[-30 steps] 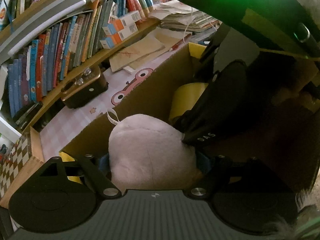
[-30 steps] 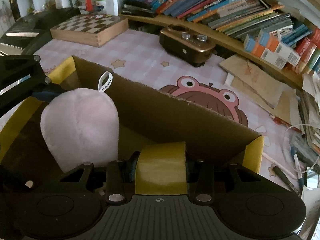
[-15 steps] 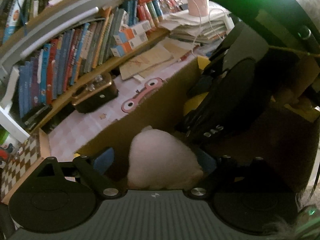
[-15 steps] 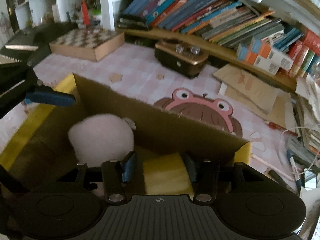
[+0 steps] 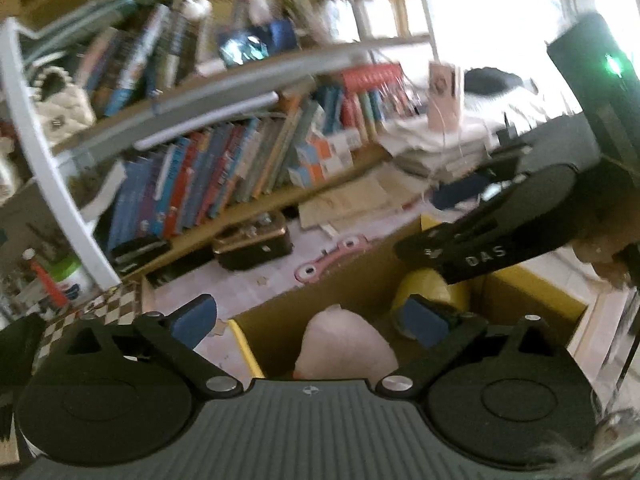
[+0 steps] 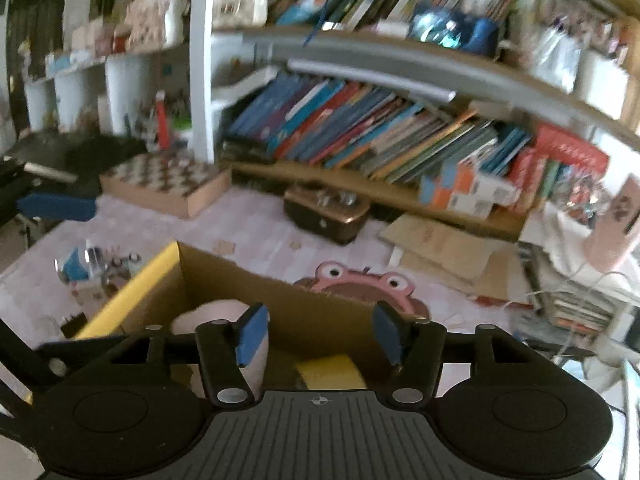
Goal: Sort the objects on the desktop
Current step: 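Lower the pig and tape into the yellow box and open both grippers, then withdraw both open grippers from the yellow box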
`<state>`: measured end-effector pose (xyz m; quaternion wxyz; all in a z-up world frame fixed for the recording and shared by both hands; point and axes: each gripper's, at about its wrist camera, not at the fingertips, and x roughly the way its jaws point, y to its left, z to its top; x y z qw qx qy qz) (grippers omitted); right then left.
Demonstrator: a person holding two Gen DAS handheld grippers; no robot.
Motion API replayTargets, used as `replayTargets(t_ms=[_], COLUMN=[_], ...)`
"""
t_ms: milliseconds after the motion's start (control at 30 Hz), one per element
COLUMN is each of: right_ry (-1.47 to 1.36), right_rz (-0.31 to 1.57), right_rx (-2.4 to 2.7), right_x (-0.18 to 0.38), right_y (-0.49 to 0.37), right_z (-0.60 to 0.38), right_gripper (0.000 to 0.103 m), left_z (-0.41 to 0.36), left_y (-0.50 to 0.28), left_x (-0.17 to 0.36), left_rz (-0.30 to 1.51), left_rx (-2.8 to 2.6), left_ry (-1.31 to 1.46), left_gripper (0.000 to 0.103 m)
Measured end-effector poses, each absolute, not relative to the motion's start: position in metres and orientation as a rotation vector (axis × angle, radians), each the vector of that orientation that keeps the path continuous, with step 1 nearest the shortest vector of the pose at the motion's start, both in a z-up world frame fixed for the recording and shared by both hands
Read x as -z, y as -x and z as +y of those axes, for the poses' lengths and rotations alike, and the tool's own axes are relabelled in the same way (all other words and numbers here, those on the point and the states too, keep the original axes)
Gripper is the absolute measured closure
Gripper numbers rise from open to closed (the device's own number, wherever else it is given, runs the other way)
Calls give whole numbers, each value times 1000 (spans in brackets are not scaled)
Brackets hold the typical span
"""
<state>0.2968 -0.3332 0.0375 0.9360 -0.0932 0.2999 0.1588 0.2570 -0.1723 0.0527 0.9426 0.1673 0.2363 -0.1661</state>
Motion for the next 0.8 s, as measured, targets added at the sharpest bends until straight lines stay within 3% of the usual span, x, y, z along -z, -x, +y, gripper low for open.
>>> replayTargets(t_ms=[433,800], right_ry=[78,17], right_rz=[466,456], right_rx=[-202,-55], right_x=[-61,-43], right_y=[-215,-151], right_z=[-343,-323], right_gripper=[38,38], left_z=[-129,-90], left_y=[-184,-133], left_x=[-69,-52], left_rz=[402,412], left_rx=[191,145], left_ry=[-131,-42], left_gripper=[0,0])
